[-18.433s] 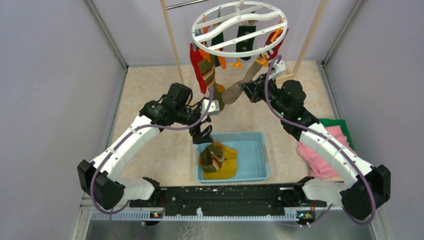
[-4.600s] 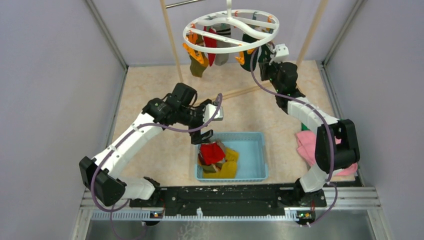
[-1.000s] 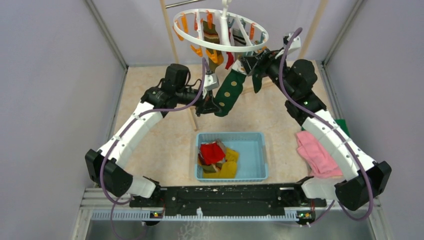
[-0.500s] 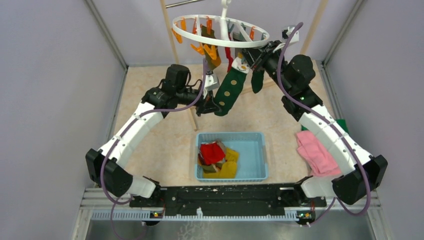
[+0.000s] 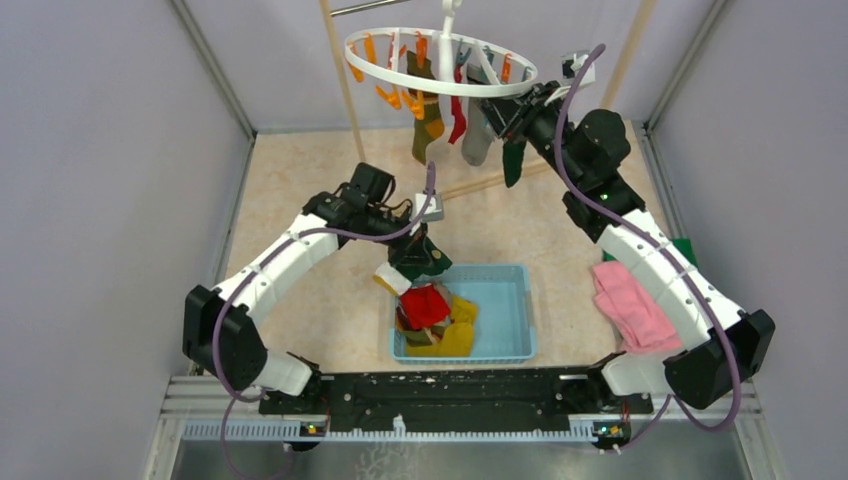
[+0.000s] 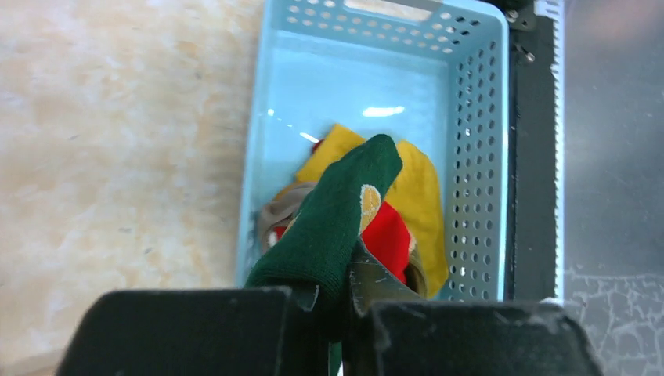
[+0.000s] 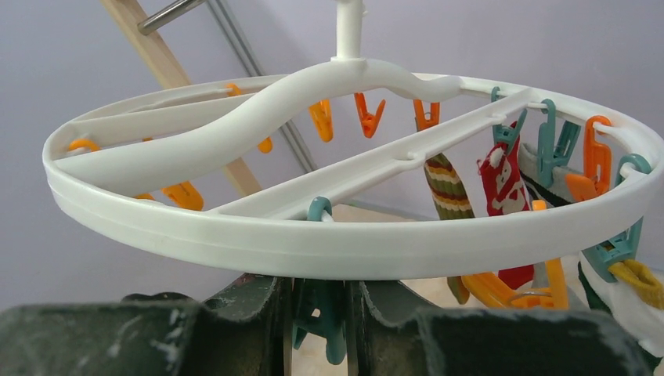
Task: Remove the socks clipped to the hanger
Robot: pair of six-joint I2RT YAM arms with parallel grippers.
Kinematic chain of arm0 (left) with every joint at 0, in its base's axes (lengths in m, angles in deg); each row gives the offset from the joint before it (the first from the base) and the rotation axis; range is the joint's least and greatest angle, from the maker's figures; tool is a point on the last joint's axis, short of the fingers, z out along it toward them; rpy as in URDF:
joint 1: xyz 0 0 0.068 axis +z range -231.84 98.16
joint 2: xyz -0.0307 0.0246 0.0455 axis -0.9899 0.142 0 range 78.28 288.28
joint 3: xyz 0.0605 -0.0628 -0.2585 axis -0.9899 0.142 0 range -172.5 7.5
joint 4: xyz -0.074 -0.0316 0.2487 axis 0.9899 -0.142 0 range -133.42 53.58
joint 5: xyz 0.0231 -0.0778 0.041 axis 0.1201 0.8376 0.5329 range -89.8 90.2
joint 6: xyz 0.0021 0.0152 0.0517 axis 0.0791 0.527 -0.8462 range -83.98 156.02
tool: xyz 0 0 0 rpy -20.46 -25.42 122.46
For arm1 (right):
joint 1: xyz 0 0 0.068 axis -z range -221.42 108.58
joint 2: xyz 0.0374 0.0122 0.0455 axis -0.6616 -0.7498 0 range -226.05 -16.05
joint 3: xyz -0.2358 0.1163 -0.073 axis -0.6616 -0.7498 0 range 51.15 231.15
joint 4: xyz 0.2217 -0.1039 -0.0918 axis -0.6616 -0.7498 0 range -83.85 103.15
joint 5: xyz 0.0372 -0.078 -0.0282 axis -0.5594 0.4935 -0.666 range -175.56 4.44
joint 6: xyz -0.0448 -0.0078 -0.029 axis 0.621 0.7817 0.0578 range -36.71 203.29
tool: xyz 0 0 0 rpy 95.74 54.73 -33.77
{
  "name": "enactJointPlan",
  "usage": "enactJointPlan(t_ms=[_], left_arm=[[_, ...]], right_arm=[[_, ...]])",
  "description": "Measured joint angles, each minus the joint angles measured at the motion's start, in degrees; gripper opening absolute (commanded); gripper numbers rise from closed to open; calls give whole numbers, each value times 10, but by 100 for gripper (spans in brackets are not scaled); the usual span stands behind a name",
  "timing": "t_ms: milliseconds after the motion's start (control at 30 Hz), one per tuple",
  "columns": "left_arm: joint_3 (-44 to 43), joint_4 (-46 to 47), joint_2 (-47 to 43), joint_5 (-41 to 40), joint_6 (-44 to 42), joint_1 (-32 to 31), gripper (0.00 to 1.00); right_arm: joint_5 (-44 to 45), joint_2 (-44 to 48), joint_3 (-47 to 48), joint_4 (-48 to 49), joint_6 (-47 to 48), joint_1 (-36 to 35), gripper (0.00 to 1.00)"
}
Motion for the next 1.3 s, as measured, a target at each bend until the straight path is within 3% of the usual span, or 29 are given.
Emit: enactJointPlan(t_ms=[133, 300, 367, 433, 500, 533, 733, 867, 967, 1067, 1200, 1267, 1300], left_arm=[[11, -30, 24, -2, -37, -43, 0], [87, -31, 49, -43, -55, -116, 2], [105, -31, 54, -63, -57, -128, 21], [108, -26, 55, -82, -63, -129, 52], [108, -15, 55, -96, -71, -129, 95], [108, -12, 55, -104, -72, -129, 98], [108, -7, 24, -125, -90, -130, 99], [95, -23, -2, -137, -99, -130, 99], [68, -39, -2, -144, -105, -130, 99], [54, -50, -6, -147, -108, -130, 99], [46, -65, -11, -148, -107, -130, 99], [44, -70, -15, -150, -107, -129, 99], [44, -74, -17, -151, -107, -129, 99]], right_arm=[[-7, -2, 0, 0, -4, 0, 0], [-12, -9, 0, 0, -7, -8, 0], [-12, -13, 0, -2, -7, -12, 15], [-12, -14, 0, -4, -8, -15, 41], [-15, -13, -2, -7, -14, -15, 58], [-14, -10, -6, -7, -19, -16, 63], [5, 63, -132, -31, -23, -18, 81], [44, 150, -242, -51, -18, -12, 87], [64, 191, -305, -36, -2, 35, 90], [62, 129, -313, 40, 27, 123, 93], [25, -54, -258, 183, 90, 186, 88], [-28, -155, -219, 251, 104, 204, 79], [-54, -199, -196, 277, 104, 209, 69]])
